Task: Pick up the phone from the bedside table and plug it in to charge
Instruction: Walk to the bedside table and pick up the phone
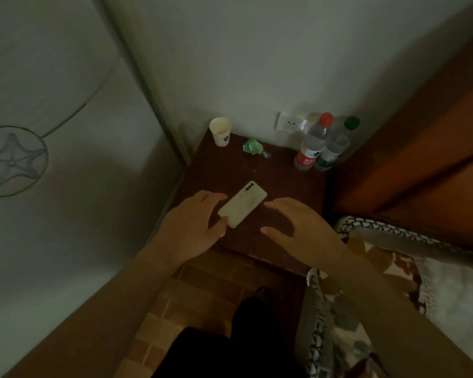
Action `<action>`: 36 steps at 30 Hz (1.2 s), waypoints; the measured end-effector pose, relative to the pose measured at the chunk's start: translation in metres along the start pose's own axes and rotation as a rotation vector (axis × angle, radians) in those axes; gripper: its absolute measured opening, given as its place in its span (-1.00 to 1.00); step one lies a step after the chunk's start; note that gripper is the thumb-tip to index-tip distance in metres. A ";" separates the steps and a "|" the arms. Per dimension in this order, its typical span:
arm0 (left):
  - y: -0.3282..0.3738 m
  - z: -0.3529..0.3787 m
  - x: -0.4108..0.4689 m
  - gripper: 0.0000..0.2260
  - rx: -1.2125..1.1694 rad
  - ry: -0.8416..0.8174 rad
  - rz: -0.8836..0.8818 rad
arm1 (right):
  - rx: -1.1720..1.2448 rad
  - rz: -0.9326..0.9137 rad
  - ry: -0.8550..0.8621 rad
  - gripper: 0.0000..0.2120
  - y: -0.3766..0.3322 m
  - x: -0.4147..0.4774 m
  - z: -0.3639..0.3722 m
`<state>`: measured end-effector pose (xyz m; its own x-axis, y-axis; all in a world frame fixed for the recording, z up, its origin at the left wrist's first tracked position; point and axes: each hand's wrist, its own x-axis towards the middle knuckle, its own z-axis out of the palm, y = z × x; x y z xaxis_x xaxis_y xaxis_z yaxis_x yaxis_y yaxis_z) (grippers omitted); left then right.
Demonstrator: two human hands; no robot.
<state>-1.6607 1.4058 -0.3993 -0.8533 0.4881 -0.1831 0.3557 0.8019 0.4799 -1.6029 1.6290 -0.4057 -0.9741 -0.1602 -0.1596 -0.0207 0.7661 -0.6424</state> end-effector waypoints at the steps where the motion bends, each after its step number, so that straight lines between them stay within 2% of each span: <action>1: -0.007 0.006 0.009 -0.58 -0.005 -0.004 -0.019 | 0.000 -0.002 -0.009 -0.52 0.010 0.012 0.004; 15: -0.116 0.116 0.079 -0.61 -0.075 -0.043 -0.227 | -0.021 -0.088 -0.216 -0.31 0.134 0.149 0.131; 21: -0.140 0.151 0.091 -0.61 -0.133 -0.051 -0.236 | -0.199 -0.192 -0.290 -0.08 0.164 0.181 0.172; 25: -0.151 0.161 0.086 -0.59 -0.156 -0.071 -0.240 | -0.237 -0.210 -0.201 -0.07 0.173 0.178 0.178; 30: -0.154 0.160 0.085 -0.60 -0.154 -0.086 -0.218 | -0.283 -0.041 -0.062 -0.09 0.161 0.152 0.193; 33: -0.152 0.156 0.087 -0.60 -0.150 -0.097 -0.198 | -0.297 -0.010 -0.070 -0.06 0.158 0.148 0.194; 36: -0.153 0.157 0.087 -0.60 -0.133 -0.103 -0.177 | -0.293 -0.093 -0.139 -0.04 0.167 0.151 0.189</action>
<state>-1.7291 1.3796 -0.6228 -0.8521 0.3823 -0.3573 0.1453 0.8289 0.5403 -1.7108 1.6148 -0.6786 -0.9255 -0.3057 -0.2236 -0.1917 0.8872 -0.4198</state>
